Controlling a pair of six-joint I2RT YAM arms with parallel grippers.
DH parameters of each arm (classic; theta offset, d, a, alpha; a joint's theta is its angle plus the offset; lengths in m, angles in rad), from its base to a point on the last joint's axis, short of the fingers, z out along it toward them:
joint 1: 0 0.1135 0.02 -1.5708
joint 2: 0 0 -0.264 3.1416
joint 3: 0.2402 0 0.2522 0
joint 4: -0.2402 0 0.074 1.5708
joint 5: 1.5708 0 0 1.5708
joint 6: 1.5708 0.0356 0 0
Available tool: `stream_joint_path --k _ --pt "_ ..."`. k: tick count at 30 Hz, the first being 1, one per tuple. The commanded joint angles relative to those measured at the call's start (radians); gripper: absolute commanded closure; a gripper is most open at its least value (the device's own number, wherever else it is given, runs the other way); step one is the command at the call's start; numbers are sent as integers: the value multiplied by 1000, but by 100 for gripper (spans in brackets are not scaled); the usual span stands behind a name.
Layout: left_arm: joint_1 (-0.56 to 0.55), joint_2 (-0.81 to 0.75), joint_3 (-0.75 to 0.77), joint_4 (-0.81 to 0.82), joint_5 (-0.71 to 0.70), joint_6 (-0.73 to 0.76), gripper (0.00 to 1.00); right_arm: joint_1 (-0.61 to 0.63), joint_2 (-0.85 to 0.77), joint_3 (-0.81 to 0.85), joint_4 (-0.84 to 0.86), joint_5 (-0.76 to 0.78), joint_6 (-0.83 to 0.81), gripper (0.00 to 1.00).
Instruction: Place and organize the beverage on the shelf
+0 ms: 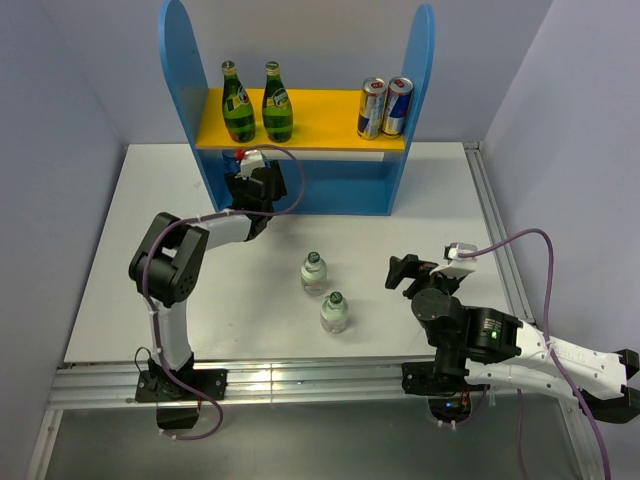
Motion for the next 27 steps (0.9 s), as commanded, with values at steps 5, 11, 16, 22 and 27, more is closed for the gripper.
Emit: stream_joint_path --k 5,11,16,22,27 --pt "-23 -87 -40 36 102 44 1 5 13 -4 15 25 23 2" --pt "-30 -148 -101 39 133 61 1 5 21 -4 15 26 26 2" --pt "-55 -227 -159 10 123 66 1 4 36 1 10 29 29 2" --pt "-142 -394 -262 -85 24 63 1 5 39 2 7 31 31 2" --pt "-245 -576 -319 -293 1 -63 1 5 39 4 -4 35 42 2"
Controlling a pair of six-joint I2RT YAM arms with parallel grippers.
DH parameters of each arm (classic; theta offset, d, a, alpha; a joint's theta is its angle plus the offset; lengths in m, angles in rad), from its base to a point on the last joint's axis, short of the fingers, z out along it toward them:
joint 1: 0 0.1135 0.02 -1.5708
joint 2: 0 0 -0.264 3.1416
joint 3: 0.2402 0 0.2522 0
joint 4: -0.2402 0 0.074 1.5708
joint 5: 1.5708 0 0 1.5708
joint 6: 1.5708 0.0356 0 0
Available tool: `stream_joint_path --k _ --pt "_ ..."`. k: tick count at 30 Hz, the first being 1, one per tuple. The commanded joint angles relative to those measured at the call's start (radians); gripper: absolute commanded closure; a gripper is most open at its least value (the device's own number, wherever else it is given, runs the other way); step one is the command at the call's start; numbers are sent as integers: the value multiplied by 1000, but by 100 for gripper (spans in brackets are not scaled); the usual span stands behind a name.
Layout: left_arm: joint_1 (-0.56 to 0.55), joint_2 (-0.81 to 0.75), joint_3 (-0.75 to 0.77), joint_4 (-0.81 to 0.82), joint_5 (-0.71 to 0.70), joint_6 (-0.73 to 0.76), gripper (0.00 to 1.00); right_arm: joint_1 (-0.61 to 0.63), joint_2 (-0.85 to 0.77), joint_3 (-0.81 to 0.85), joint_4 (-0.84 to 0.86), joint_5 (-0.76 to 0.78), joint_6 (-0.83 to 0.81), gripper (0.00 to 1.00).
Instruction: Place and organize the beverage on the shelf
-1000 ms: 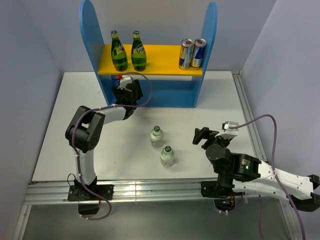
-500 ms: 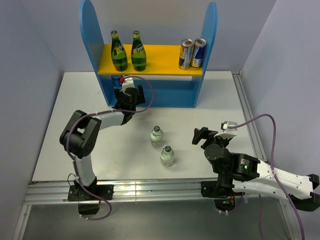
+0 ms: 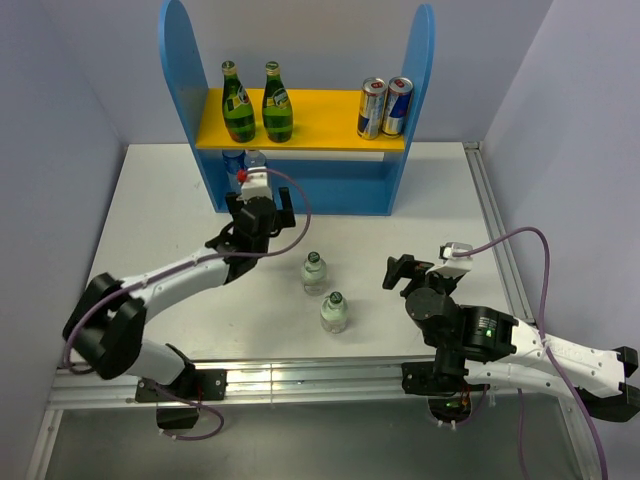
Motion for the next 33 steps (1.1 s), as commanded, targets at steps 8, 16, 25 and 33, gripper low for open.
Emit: stream_joint_path --k 8,16,25,33 --pt "-348 -426 -195 -473 -236 -355 2 3 -9 2 -4 36 31 2" --pt "-592 -744 -414 -499 -213 -473 1 5 -9 5 -7 41 37 2" --pt "-629 -538 -462 -277 -222 -480 2 5 -30 -1 -10 38 40 2" --pt "-637 -307 -487 31 -196 -393 1 5 -41 -2 -10 33 39 1"
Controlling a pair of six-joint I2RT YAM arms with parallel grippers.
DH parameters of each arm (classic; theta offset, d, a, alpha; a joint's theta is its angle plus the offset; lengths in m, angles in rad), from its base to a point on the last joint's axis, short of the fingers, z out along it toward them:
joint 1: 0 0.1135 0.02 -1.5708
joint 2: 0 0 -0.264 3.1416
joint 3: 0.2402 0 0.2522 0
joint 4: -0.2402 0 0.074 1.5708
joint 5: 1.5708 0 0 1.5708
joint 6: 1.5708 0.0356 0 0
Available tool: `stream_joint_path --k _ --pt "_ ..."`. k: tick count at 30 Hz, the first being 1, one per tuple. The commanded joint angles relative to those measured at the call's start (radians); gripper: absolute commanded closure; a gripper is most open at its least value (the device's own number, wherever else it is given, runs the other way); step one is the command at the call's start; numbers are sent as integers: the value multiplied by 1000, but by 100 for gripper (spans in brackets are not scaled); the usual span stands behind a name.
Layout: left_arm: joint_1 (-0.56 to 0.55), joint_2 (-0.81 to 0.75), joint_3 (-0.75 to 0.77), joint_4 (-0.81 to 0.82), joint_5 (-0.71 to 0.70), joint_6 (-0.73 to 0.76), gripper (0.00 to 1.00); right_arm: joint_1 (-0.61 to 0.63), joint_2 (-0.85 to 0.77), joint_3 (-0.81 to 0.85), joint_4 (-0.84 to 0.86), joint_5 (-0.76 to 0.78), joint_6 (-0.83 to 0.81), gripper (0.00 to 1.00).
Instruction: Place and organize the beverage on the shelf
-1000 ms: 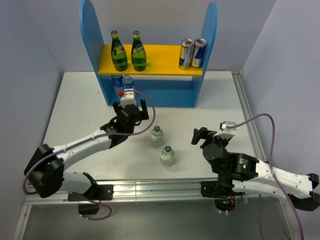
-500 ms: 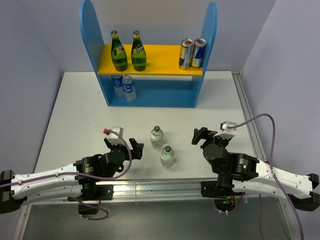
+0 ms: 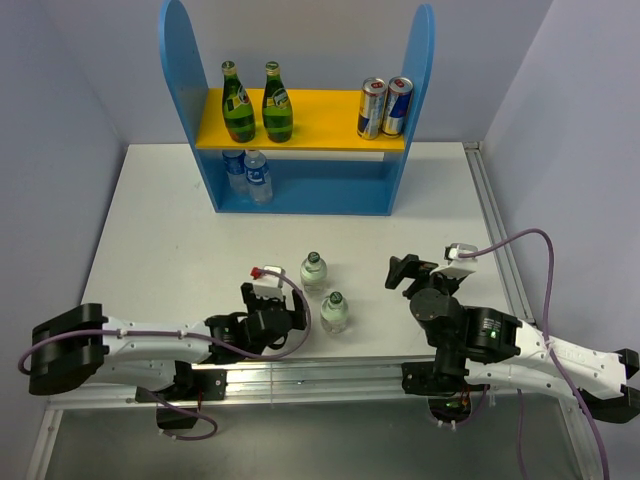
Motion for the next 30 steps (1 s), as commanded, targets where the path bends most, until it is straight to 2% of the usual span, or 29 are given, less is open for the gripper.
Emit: stream_joint_path --k 1,9,16,25,30 --pt "-7 71 11 211 -1 62 1 3 -14 -4 3 32 21 2" --pt "7 297 90 410 24 212 1 5 -30 -7 6 24 18 1" --pt "73 411 110 565 10 295 1 5 -41 -12 14 19 9 1" --pt "160 527 196 650 24 369 1 5 -37 -13 23 13 1 1" --pt "171 589 249 685 19 413 1 3 -44 -12 20 13 4 1"
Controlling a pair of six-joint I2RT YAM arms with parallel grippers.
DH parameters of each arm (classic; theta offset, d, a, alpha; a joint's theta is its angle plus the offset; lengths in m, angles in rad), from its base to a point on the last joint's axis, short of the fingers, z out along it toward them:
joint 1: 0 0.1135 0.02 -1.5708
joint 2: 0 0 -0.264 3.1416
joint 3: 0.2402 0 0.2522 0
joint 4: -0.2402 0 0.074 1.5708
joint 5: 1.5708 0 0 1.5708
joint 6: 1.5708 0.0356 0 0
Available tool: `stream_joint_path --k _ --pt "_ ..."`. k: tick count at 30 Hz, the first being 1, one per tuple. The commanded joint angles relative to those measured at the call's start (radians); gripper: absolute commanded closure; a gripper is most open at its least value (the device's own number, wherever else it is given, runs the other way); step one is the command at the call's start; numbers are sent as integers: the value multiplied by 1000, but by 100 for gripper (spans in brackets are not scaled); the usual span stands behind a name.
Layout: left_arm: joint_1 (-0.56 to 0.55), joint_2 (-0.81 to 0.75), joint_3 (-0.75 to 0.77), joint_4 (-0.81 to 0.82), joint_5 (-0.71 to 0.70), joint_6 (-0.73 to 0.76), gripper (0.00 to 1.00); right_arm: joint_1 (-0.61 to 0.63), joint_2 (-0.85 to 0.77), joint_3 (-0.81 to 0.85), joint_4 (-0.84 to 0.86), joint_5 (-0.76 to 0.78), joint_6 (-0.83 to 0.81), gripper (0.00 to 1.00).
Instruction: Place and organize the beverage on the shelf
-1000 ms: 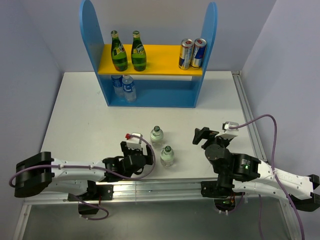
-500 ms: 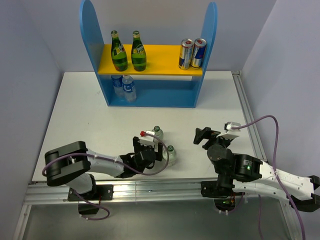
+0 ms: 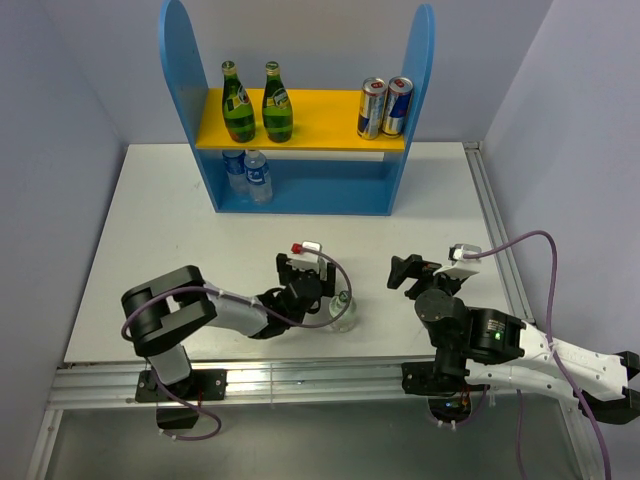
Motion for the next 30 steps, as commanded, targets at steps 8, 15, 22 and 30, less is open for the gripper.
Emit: stream_joint_path --k 8,15,22,30 --pt "59 83 146 -34 3 -21 49 5 -24 -13 16 18 10 1" --pt "96 120 220 -68 17 16 100 5 -27 -14 13 18 11 1" --pt "194 117 327 -74 60 100 100 5 -32 -14 16 17 11 1" --pt "300 190 533 -152 158 168 100 5 -38 -16 22 10 7 1"
